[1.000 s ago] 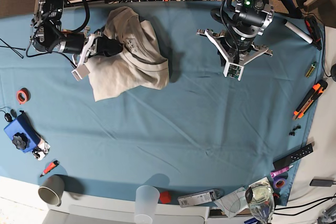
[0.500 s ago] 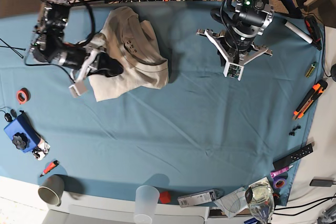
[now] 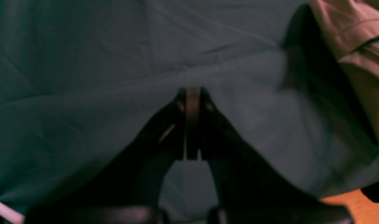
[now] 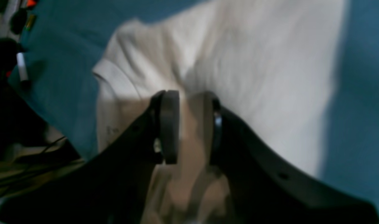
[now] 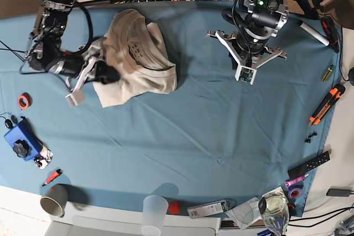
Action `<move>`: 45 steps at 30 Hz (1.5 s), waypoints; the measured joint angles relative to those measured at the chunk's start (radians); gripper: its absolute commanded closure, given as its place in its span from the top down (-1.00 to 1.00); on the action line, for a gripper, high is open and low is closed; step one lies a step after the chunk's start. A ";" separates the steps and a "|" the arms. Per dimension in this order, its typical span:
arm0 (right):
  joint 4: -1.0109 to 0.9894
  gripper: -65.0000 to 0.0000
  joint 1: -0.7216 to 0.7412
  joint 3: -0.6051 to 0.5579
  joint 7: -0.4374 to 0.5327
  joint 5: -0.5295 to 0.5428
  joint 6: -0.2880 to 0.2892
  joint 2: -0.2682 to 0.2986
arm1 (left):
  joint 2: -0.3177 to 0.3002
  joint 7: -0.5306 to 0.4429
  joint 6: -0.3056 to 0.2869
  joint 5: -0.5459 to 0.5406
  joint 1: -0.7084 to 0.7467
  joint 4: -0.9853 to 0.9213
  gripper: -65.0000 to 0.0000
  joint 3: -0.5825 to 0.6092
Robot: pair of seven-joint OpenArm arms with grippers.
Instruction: Fold the T-shirt properly
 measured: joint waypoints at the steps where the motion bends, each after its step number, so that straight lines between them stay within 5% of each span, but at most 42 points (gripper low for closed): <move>1: 0.040 -0.56 0.000 0.008 0.000 0.003 0.002 0.003 | 0.000 0.001 0.000 0.000 0.000 0.000 -1.00 0.000; 9: 0.122 -0.56 -0.025 0.162 -0.003 0.012 0.004 0.024 | 0.000 0.032 0.000 -0.035 0.035 0.000 -1.00 0.000; 13: 0.122 -0.56 -0.036 0.248 -0.002 0.015 0.004 0.023 | 0.000 0.008 -0.112 -0.178 0.032 0.000 -1.00 0.000; 15: 0.122 -0.56 -0.047 0.294 -0.002 0.010 0.004 0.023 | 0.003 -0.006 -0.116 -0.183 0.032 0.000 -1.00 0.004; 28: 0.123 -0.56 -0.171 0.446 0.000 0.011 0.003 0.048 | 0.000 0.040 -0.037 -0.010 0.040 0.000 -1.00 0.001; 34: 0.172 -1.00 -0.312 0.445 0.000 0.016 -0.020 0.053 | 0.000 0.107 -0.043 0.026 0.095 0.000 -1.00 0.001; 45: 0.330 -1.00 -0.533 0.445 0.001 0.029 -0.012 0.055 | 0.000 0.133 -0.045 0.113 0.268 0.105 -1.00 0.001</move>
